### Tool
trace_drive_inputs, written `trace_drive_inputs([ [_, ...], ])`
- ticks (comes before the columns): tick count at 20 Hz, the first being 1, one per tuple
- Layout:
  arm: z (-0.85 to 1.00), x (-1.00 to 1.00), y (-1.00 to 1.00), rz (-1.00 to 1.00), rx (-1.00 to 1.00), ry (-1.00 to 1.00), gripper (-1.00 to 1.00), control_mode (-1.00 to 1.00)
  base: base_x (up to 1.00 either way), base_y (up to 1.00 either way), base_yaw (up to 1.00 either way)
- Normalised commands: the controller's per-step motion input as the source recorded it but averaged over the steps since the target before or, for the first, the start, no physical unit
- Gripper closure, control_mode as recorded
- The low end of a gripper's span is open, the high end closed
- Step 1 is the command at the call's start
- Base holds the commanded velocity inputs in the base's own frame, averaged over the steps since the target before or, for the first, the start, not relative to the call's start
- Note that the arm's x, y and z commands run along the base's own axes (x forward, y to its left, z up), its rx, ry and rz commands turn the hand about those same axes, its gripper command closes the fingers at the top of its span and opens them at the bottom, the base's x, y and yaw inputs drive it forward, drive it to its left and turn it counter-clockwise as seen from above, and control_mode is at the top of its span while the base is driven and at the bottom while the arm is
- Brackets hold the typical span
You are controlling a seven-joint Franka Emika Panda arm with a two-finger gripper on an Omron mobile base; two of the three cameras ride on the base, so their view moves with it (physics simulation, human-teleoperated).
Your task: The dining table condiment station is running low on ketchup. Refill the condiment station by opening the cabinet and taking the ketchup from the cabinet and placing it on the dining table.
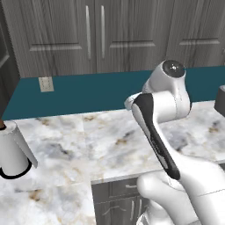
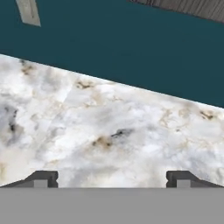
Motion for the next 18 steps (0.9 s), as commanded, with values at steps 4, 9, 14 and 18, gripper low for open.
trace_drive_inputs([
  [4, 0.60, -0.24, 0.63, 0.00, -0.10, -0.55, -1.00, -1.00, 0.00, 0.00, 0.00],
  [9, 0.60, -0.08, 0.58, 0.00, -0.04, -0.53, -1.00, -1.00, 0.00, 0.00, 0.00],
  [14, 0.48, 0.00, 0.24, 0.00, 0.01, -0.44, -1.00, -1.00, 0.00, 0.00, 0.00],
  [18, 0.09, -0.02, -0.04, 0.00, 0.12, -0.31, -1.00, -1.00, 0.00, 0.00, 0.00],
])
